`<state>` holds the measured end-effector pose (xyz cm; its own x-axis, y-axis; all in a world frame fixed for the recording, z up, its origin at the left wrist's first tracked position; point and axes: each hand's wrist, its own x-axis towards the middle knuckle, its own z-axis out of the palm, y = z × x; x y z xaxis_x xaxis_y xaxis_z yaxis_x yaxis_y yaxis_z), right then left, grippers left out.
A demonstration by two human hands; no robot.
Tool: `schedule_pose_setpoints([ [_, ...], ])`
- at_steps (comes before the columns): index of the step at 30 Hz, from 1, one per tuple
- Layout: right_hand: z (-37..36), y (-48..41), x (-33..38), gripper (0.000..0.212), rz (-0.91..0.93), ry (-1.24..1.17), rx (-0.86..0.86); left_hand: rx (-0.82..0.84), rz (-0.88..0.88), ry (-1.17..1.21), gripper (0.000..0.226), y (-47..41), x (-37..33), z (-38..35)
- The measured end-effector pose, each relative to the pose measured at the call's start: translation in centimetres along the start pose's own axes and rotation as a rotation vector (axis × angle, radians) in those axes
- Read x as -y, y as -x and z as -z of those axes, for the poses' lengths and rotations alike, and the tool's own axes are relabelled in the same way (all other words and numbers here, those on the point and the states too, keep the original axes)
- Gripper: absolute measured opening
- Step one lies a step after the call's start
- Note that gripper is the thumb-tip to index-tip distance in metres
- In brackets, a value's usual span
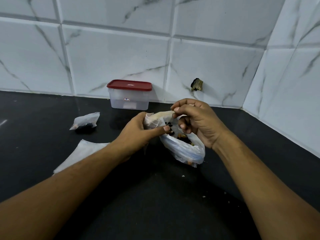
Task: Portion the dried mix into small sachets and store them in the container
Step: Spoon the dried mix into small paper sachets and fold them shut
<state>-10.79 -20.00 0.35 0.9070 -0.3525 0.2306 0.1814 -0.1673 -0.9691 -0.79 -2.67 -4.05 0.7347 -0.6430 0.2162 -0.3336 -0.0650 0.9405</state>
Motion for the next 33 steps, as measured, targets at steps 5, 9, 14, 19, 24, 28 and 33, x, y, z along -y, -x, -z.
schedule_pose_setpoints([
  [5,-0.2,0.1,-0.2,0.011,-0.024,0.067,0.005,0.007,0.003,0.038,0.060,-0.2,0.2,0.1],
  [9,0.2,-0.3,-0.1,0.016,-0.049,-0.030,-0.104,0.017,0.000,0.053,0.056,-0.2,0.2,0.2],
  [14,0.2,-0.2,-0.2,0.011,-0.049,-0.052,-0.146,0.006,-0.013,0.051,0.070,-0.2,0.1,0.1],
  [19,0.5,-0.3,0.0,0.011,-0.028,-0.071,-0.175,0.014,0.005,0.035,0.067,-0.4,0.4,0.3],
  [24,1.5,-0.6,0.2,0.015,-0.020,-0.126,-0.290,-0.008,0.015,0.058,0.050,-0.5,0.6,0.2],
  [28,2.6,-0.8,-0.3,0.014,-0.038,-0.028,-0.404,-0.012,0.021,0.057,0.048,-0.5,0.5,0.1],
  [33,3.4,-1.1,-1.9,0.020,-0.135,0.229,-0.362,-0.030,0.010,0.023,0.050,-0.6,0.6,0.1],
])
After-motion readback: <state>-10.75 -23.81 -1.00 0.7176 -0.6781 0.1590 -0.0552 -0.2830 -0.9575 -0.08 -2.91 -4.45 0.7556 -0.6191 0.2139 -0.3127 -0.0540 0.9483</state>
